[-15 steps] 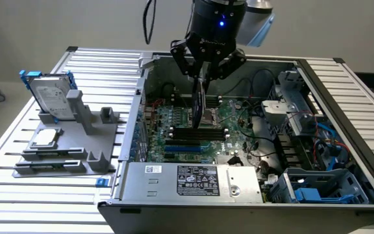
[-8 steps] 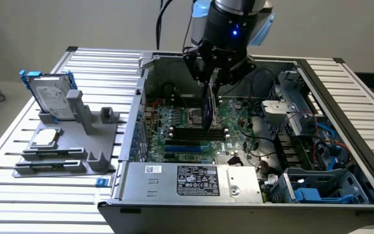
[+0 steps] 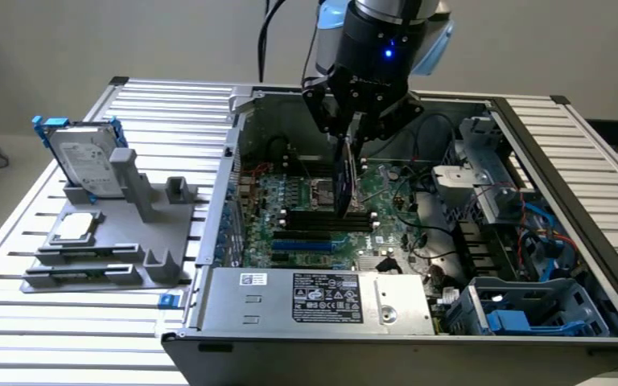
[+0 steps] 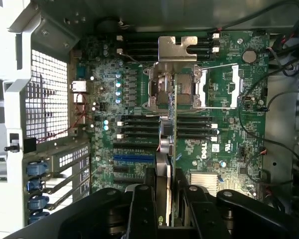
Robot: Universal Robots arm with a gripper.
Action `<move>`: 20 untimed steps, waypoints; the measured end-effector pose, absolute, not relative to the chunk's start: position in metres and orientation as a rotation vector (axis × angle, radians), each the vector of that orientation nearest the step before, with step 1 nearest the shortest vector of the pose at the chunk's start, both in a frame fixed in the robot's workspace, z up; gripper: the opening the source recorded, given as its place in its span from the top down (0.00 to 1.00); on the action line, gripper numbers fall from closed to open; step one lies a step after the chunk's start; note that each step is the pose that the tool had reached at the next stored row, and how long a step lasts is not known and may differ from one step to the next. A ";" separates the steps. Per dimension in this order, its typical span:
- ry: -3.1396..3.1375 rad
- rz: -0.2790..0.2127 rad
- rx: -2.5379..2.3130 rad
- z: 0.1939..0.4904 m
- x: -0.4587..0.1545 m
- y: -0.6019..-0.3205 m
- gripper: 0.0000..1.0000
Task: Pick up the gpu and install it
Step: 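Pick up the gpu and move the gpu toward the slot, then insert the gpu into the slot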
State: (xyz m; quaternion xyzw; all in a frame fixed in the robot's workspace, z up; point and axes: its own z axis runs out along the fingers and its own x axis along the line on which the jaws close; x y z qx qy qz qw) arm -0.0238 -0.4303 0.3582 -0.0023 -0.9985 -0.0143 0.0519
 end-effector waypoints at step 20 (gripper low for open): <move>-3.032 -0.024 0.176 0.358 -0.024 -0.430 0.73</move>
